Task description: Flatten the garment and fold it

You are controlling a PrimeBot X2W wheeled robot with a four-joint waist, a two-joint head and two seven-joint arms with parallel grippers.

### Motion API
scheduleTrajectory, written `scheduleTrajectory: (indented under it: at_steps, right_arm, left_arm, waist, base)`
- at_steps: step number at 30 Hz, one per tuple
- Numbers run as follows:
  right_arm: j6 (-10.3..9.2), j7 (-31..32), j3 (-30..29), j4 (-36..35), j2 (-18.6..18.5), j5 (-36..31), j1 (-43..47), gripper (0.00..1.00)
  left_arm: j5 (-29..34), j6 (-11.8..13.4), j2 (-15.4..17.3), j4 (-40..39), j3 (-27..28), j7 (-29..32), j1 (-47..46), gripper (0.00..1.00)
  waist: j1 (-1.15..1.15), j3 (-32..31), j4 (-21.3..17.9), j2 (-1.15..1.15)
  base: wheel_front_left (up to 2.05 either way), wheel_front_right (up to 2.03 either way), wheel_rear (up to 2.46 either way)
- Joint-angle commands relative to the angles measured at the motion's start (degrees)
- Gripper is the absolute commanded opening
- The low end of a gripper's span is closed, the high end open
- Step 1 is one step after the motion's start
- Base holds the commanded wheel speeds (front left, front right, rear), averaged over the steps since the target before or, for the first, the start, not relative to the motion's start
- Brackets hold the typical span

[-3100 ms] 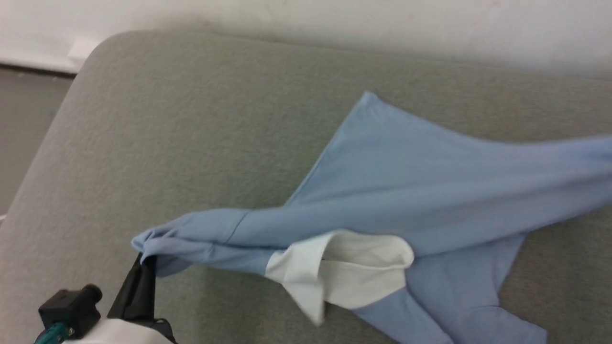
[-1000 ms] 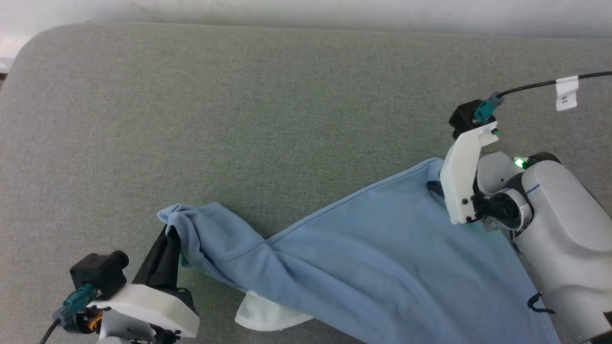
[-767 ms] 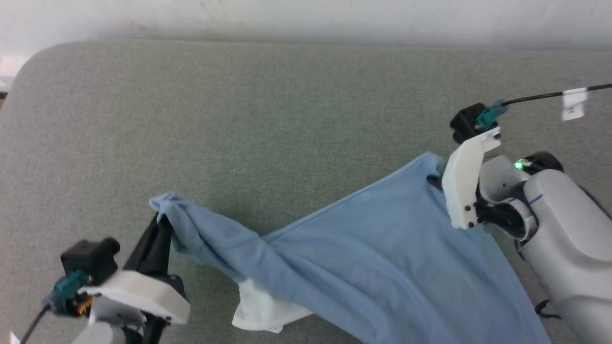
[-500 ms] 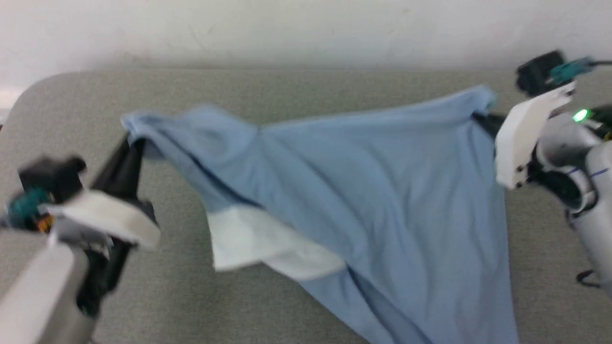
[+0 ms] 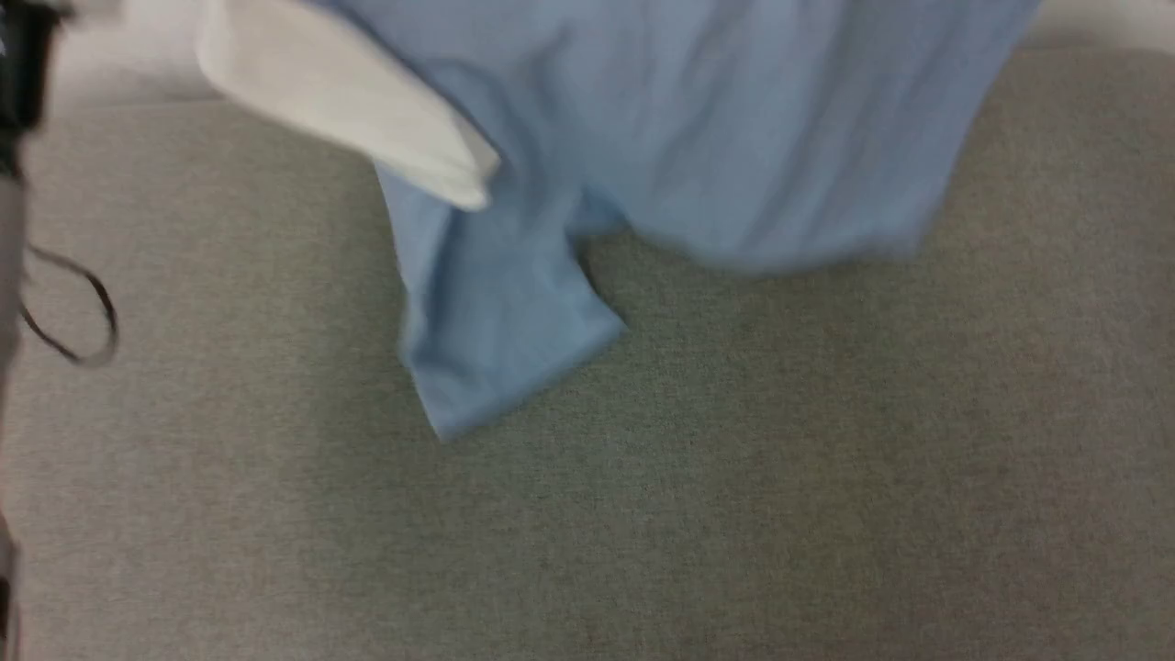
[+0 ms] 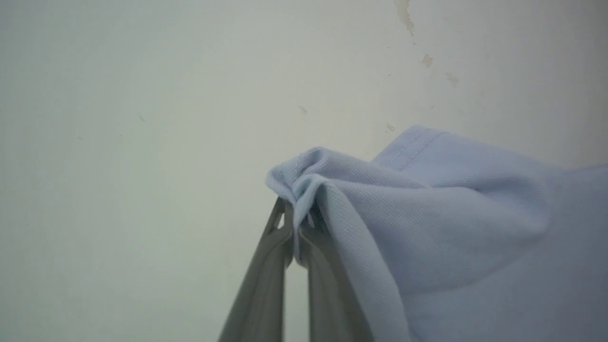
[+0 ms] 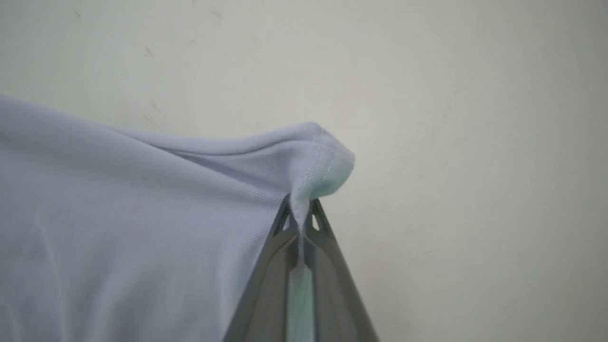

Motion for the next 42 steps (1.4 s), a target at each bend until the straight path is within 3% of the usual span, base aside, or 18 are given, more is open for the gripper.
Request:
scheduleTrajectory:
  at_steps: [1, 10, 20, 23, 30, 33, 38, 42]
  right_arm:
    - [-0.19, -2.7, -1.4, 1.1, -0.4, -1.7, -2.9, 0.00]
    - [-0.19, -15.3, 0.0, 7.3, 0.3, -5.4, -15.1, 0.00]
    - [-0.19, -20.9, 7.8, 16.0, 3.3, -1.6, -13.6, 0.00]
    - [-0.19, -21.8, 10.6, 18.3, 4.0, 0.4, -11.3, 0.00]
    - [-0.19, -23.0, 15.8, 19.3, 4.0, 4.7, -1.7, 0.00]
    - [-0.19, -23.3, 17.9, 17.6, 3.3, 7.0, 5.4, 0.00]
    - [-0.19, -22.3, 19.0, 11.9, 0.7, 9.9, 19.6, 0.00]
    - [-0.19, -20.8, 16.2, 5.5, -1.6, 9.8, 30.7, 0.00]
  left_arm:
    - [1.2, 0.0, 0.6, 2.1, 0.4, -1.2, -3.9, 0.00]
    - [5.6, -1.3, 0.3, 11.7, -0.8, -5.0, -20.6, 0.00]
    - [4.1, -4.0, -1.2, 20.5, -0.4, -6.8, -16.6, 0.00]
    - [2.9, -4.6, -2.1, 21.4, 0.3, -6.9, -12.6, 0.00]
    - [1.9, -4.3, -3.5, 14.6, 5.1, -7.0, 1.8, 0.00]
    - [1.6, -3.8, -4.6, 10.4, 7.2, -7.0, 12.4, 0.00]
    - [0.7, -1.7, -6.7, 1.6, 8.6, -7.0, 32.1, 0.00]
    - [0.0, 1.5, -6.9, -7.6, 8.3, -5.2, 45.7, 0.00]
  waist:
    - [-0.01, 4.2, -2.3, 0.00]
    - [-0.01, 10.7, -2.7, 0.00]
    - [-0.01, 14.3, -2.6, 0.00]
    - [-0.01, 13.6, -2.5, 0.00]
    - [-0.01, 8.8, -1.9, 0.00]
    - [-0.01, 5.1, -1.7, 0.00]
    - [-0.01, -0.7, -0.7, 0.00]
    - [-0.01, -4.2, -0.3, 0.00]
  base:
    - [0.00, 0.00, 0.00]
    - [0.00, 0.00, 0.00]
    - [0.00, 0.00, 0.00]
    - [0.00, 0.00, 0.00]
    - [0.00, 0.00, 0.00]
    - [0.00, 0.00, 0.00]
    - [0.00, 0.00, 0.00]
    - [0.00, 0.00, 0.00]
